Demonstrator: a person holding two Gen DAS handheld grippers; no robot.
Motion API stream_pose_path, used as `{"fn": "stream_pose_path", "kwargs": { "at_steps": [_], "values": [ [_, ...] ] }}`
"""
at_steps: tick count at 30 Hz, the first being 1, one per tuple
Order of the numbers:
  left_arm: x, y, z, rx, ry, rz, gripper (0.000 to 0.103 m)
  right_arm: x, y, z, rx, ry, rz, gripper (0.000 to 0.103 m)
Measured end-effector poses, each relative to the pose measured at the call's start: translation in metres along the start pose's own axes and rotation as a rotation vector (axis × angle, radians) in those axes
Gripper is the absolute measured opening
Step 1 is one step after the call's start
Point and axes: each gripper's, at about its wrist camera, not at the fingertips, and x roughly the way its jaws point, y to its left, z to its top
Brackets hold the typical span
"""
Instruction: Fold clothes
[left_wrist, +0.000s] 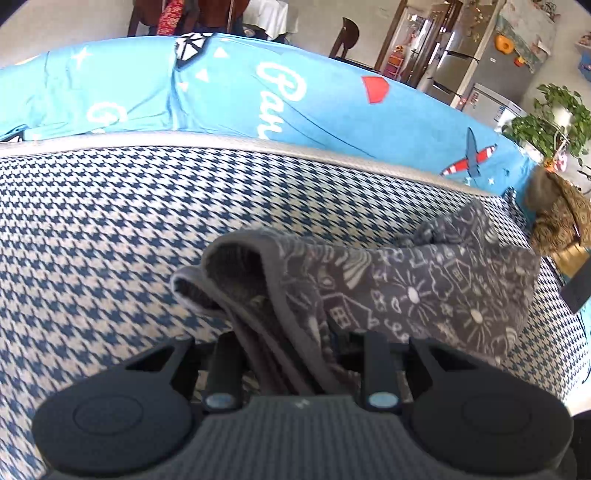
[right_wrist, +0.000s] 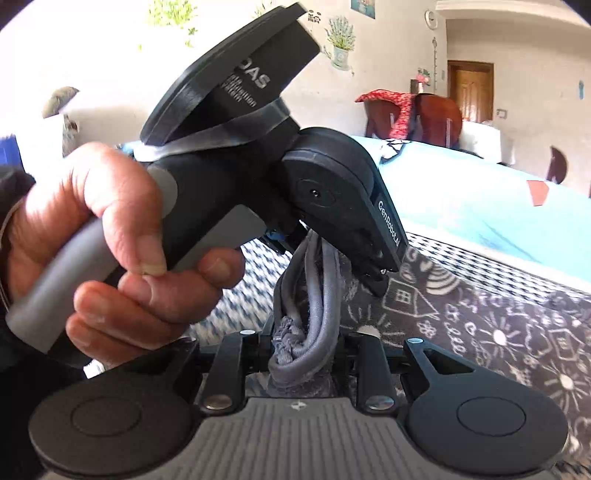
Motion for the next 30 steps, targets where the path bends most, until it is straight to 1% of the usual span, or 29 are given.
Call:
{"fn": "stream_pose_path", "kwargs": {
  "at_steps": [3, 4, 5, 6, 8, 9, 10, 11, 12, 14, 16, 17, 20, 21, 23, 24, 25, 28, 30],
  "values": [
    [0.001, 0.020, 0.010, -0.030, 0.009, 0.026, 0.026, 0.019, -0.009, 0.006, 0.035, 0.006, 0.063, 0.024],
    [0.003, 0.026, 0.012, -0.044, 0.017, 0.036, 0.027, 0.025, -0.010, 0.007, 0.046, 0.029, 0.084, 0.027],
    [0.008, 0.032, 0.012, -0.060, 0.035, 0.048, 0.031, 0.031, -0.012, 0.007, 0.054, 0.050, 0.104, 0.032],
    [0.013, 0.037, 0.012, -0.076, 0.056, 0.067, 0.032, 0.032, -0.013, 0.005, 0.044, 0.068, 0.114, 0.033],
    [0.025, 0.041, 0.008, -0.095, 0.102, 0.125, 0.045, 0.035, -0.016, 0.002, 0.023, 0.104, 0.135, 0.036],
    [0.029, 0.040, 0.007, -0.090, 0.116, 0.162, 0.047, 0.036, -0.017, 0.001, 0.015, 0.120, 0.145, 0.037],
    [0.030, 0.038, 0.006, -0.080, 0.119, 0.200, 0.051, 0.031, -0.021, 0.002, 0.020, 0.125, 0.157, 0.040],
    [0.029, 0.036, 0.005, -0.066, 0.109, 0.230, 0.056, 0.027, -0.024, 0.003, 0.024, 0.130, 0.169, 0.045],
    [0.027, 0.034, 0.004, -0.053, 0.097, 0.255, 0.059, 0.023, -0.028, 0.004, 0.029, 0.135, 0.180, 0.046],
    [0.016, 0.032, 0.004, -0.042, 0.043, 0.266, 0.077, 0.011, -0.026, 0.006, 0.033, 0.136, 0.194, 0.051],
    [0.003, 0.030, 0.004, -0.049, -0.020, 0.263, 0.084, 0.001, -0.024, 0.008, 0.042, 0.131, 0.190, 0.056],
    [-0.002, 0.028, 0.005, -0.057, -0.047, 0.259, 0.084, -0.003, -0.026, 0.009, 0.050, 0.128, 0.184, 0.058],
    [-0.014, 0.025, 0.009, -0.081, -0.115, 0.255, 0.084, -0.018, -0.025, 0.005, 0.070, 0.125, 0.136, 0.058],
    [-0.017, 0.023, 0.010, -0.082, -0.134, 0.248, 0.084, -0.024, -0.032, 0.006, 0.079, 0.126, 0.121, 0.058],
    [-0.023, 0.017, 0.012, -0.064, -0.168, 0.209, 0.085, -0.026, -0.045, 0.012, 0.101, 0.133, 0.098, 0.058],
    [-0.024, 0.011, 0.013, -0.047, -0.176, 0.185, 0.086, -0.031, -0.055, 0.015, 0.117, 0.132, 0.090, 0.058],
    [-0.024, 0.006, 0.012, -0.033, -0.178, 0.162, 0.089, -0.035, -0.067, 0.017, 0.132, 0.130, 0.084, 0.058],
    [-0.014, -0.010, 0.009, -0.001, -0.140, 0.096, 0.089, -0.040, -0.095, 0.017, 0.159, 0.133, 0.043, 0.058],
    [-0.003, -0.019, 0.007, 0.013, -0.102, 0.079, 0.089, -0.041, -0.111, 0.015, 0.167, 0.147, 0.010, 0.058]
  ]
}}
